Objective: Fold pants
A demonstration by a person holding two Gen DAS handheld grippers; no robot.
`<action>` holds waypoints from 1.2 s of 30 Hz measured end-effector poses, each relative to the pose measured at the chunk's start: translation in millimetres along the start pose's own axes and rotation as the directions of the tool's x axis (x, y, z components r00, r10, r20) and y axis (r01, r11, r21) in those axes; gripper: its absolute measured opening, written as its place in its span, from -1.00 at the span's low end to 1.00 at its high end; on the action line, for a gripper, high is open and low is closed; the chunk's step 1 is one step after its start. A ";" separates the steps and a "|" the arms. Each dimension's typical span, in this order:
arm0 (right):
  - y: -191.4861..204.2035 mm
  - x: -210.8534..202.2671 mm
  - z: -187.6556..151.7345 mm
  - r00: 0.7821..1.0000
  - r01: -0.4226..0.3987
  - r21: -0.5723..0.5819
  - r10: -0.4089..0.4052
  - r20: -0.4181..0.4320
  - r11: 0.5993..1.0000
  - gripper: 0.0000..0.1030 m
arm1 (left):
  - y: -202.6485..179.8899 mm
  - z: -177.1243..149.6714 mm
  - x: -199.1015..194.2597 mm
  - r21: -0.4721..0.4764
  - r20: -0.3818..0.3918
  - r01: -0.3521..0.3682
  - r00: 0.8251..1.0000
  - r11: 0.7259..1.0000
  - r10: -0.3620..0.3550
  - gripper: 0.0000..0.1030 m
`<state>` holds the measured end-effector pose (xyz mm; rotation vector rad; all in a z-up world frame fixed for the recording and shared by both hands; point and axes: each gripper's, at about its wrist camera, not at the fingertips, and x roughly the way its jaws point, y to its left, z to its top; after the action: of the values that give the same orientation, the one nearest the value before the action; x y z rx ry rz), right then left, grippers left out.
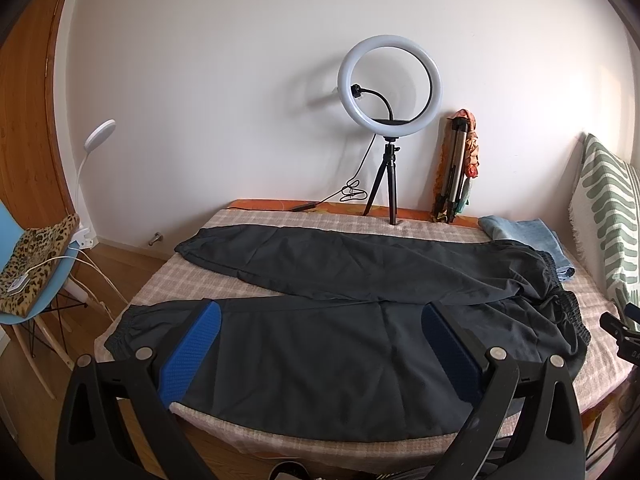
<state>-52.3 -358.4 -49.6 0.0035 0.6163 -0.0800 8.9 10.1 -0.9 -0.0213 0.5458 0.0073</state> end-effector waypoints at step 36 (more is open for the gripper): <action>137.0 229.9 164.7 0.903 -0.408 -0.285 0.336 -0.268 0.867 1.00 | 199.6 80.5 229.8 -0.026 -0.332 -0.110 0.938 0.994 0.095 0.97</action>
<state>240.2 -243.3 -50.7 -0.2016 0.8258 0.4114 244.6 211.8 -55.0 -0.0376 0.8834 0.1198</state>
